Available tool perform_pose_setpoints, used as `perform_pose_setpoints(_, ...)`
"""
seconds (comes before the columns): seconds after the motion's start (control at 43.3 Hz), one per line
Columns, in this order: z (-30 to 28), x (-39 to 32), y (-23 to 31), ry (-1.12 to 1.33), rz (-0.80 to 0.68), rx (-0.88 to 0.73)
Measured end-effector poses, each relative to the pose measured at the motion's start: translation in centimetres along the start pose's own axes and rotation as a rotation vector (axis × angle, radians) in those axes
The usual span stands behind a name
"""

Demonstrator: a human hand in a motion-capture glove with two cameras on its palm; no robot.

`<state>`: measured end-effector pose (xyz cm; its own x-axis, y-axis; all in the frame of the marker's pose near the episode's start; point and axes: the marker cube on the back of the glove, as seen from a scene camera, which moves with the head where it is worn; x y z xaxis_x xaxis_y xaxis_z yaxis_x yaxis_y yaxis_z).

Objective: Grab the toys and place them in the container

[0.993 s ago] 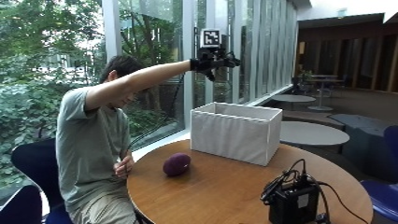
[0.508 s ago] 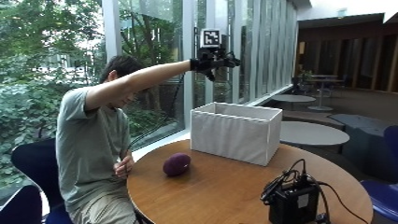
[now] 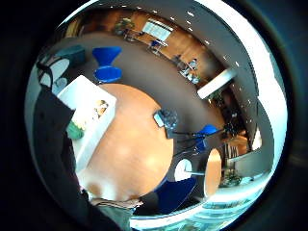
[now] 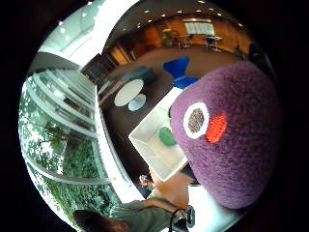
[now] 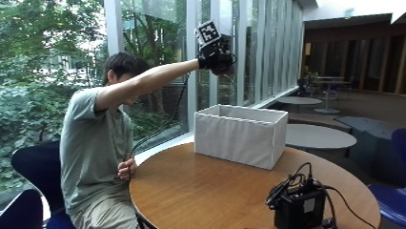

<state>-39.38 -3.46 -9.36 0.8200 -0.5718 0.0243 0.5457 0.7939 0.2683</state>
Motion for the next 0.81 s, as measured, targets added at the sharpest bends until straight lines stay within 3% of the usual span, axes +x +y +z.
perform_pose_setpoints(0.115,1.6,-4.1,-1.6,-0.003,-0.052,0.008)
perform_pose_setpoints(0.231,2.8,-6.5,-3.0,-0.047,-0.011,0.027)
perform_pose_setpoints(0.369,3.9,-9.4,-5.2,-0.124,0.306,-0.034)
perform_pose_setpoints(0.508,6.4,-8.8,-3.7,0.05,-0.001,-0.238)
perform_pose_setpoints(0.808,5.9,-6.9,-2.3,0.015,-0.013,-0.233)
